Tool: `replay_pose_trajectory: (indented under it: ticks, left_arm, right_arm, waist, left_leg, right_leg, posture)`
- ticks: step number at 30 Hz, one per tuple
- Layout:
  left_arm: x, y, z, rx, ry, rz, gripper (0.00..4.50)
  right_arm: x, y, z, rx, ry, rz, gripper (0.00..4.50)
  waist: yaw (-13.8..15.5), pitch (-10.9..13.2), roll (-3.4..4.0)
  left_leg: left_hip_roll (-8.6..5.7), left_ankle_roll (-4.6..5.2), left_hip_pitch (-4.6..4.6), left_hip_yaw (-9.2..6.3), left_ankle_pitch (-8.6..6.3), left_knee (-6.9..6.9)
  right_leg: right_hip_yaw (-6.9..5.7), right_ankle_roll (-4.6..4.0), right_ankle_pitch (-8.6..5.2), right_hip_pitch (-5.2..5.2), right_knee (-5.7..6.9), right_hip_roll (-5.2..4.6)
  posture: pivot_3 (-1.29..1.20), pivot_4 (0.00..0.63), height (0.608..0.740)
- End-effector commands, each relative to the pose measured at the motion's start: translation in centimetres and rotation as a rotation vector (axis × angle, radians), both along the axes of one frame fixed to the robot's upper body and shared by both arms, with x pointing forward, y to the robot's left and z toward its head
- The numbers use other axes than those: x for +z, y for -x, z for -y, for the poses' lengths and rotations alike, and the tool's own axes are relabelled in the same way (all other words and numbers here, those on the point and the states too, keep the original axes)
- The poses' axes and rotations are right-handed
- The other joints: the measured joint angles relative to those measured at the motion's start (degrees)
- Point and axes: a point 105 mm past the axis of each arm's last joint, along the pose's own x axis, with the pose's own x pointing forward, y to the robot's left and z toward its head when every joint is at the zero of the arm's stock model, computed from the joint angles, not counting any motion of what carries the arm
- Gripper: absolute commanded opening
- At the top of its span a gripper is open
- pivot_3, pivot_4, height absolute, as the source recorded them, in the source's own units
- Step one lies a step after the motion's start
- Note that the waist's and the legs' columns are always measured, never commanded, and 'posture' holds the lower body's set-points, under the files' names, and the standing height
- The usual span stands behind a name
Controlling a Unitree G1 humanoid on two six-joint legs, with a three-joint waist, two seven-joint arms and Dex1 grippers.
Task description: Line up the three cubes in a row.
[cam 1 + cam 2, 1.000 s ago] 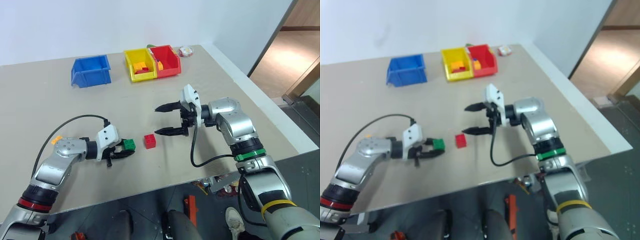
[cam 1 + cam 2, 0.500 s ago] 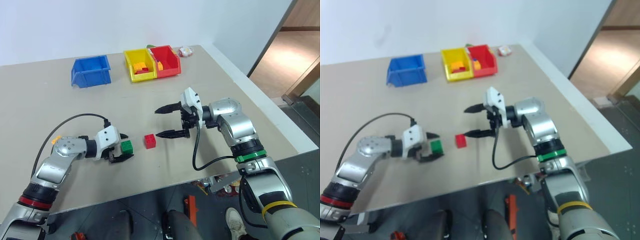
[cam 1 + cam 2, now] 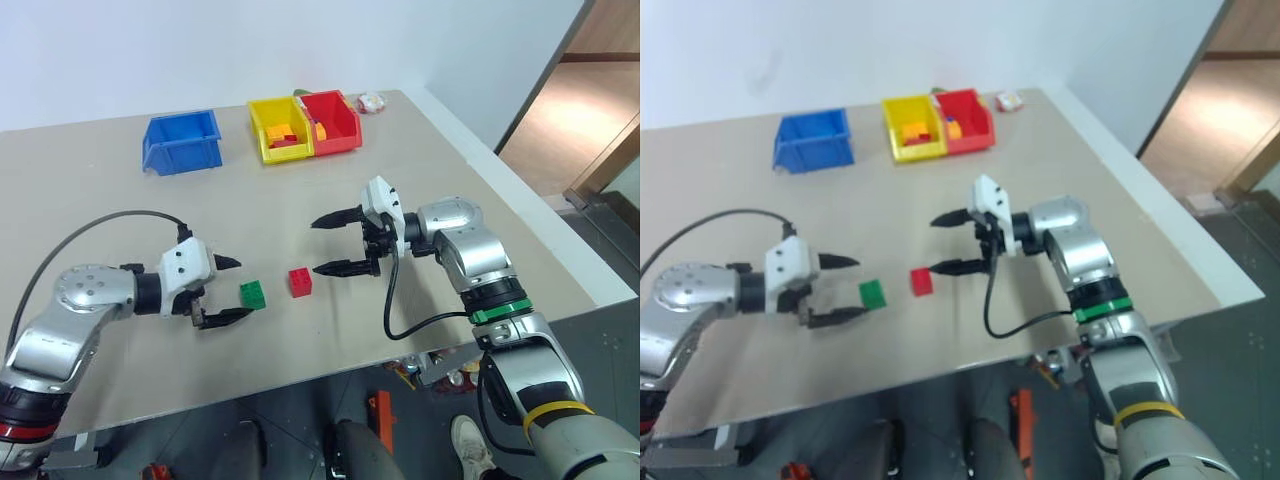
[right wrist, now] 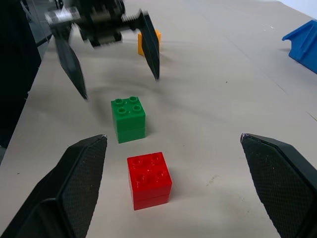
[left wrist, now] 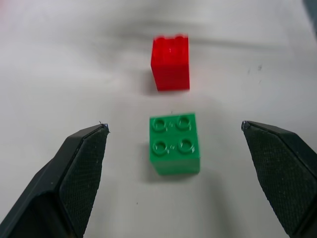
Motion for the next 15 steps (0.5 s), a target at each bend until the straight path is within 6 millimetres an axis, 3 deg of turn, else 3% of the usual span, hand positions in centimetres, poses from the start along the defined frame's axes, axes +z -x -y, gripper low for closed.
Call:
replay_pose_trajectory:
  ticks: [1,5,7,11,15]
  left_arm:
    - [3.9,-1.0,-1.8,0.22,0.162,0.09,4.47]
    - [6.2,-1.8,-5.9,0.597,0.329,0.246,4.47]
    - [6.5,-0.8,-8.2,0.784,0.418,0.303,4.47]
    - [4.6,1.2,-12.0,1.052,0.47,0.317,4.47]
    - [2.4,2.6,-13.2,1.046,0.37,0.281,4.47]
  right_arm:
    - [1.5,-0.1,-0.2,0.017,-0.015,0.052,4.5]
    - [1.6,-0.2,-0.2,0.009,-0.027,0.055,4.5]
    - [1.6,-0.2,-0.2,0.006,-0.032,0.052,4.5]
    - [1.2,-0.1,-0.3,0.018,-0.025,0.042,4.5]
    - [1.1,-0.1,-0.8,0.039,-0.016,0.04,4.5]
  waist:
    - [0.0,0.0,0.0]
    - [-0.06,0.0,0.0]
    - [-0.19,-0.01,-0.02]
    - [-0.18,-0.02,-0.08]
    - [-0.05,-0.06,-0.13]
  left_leg:
    - [0.0,0.0,0.0,-0.01,0.0,0.0]
    - [0.02,0.0,0.02,-0.03,0.0,0.03]
    - [0.03,0.0,0.05,0.02,0.0,0.03]
    - [0.03,-0.05,0.07,0.05,-0.05,0.02]
    - [0.02,-0.07,0.18,0.07,-0.05,0.03]
  right_leg:
    - [0.0,0.0,0.0,0.0,0.0,0.0]
    - [-0.01,0.02,0.01,0.04,0.01,0.04]
    - [0.06,0.05,0.03,0.06,0.0,0.03]
    - [0.17,0.07,0.03,0.09,0.0,0.04]
    - [0.16,0.03,0.05,0.16,0.01,0.03]
  posture:
    - [0.0,0.15,0.74]
    - [0.0,0.15,0.74]
    - [0.0,0.15,0.74]
    - [0.0,0.15,0.74]
    - [0.0,0.15,0.74]
